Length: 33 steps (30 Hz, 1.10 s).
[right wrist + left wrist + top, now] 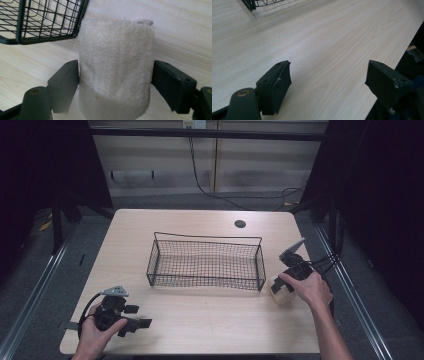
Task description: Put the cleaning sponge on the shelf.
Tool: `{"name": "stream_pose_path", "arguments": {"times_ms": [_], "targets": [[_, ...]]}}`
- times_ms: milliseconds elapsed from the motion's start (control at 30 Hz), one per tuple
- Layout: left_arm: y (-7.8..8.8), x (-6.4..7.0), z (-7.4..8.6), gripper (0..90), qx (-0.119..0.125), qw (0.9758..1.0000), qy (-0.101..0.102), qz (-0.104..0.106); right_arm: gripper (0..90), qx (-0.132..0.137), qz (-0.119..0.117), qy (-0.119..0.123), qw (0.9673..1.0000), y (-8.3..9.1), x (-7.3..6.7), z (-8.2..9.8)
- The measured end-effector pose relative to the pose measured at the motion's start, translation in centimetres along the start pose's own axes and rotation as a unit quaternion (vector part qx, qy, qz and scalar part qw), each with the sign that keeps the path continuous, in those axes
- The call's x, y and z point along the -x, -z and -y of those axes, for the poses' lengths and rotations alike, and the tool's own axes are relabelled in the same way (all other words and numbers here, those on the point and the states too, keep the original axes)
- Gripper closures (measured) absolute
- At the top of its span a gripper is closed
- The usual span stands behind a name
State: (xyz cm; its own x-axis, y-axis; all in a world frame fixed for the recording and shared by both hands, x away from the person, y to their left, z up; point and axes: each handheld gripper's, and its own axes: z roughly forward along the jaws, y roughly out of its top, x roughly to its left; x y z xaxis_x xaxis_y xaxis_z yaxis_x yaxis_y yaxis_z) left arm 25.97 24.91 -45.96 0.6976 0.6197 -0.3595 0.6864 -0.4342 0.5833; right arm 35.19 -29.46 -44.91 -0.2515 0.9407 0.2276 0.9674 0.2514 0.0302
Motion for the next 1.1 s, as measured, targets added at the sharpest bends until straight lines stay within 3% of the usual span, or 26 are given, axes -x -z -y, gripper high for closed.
{"name": "stream_pose_path", "arguments": {"times_ms": [533, 1100], "targets": [[0.1, 0.0, 0.0, 19.8, 0.001, 1.0, -0.001, 0.001, 25.6, -0.012, 0.004, -0.003, 0.9999, -0.5, -0.3, -0.1], [0.0, 0.0, 0.0, 19.8, 0.0, 1.0, -0.001, -0.001, 26.0, -0.003, 0.017, -0.014, 0.9998, 1.2, -0.2, 0.7]]}}
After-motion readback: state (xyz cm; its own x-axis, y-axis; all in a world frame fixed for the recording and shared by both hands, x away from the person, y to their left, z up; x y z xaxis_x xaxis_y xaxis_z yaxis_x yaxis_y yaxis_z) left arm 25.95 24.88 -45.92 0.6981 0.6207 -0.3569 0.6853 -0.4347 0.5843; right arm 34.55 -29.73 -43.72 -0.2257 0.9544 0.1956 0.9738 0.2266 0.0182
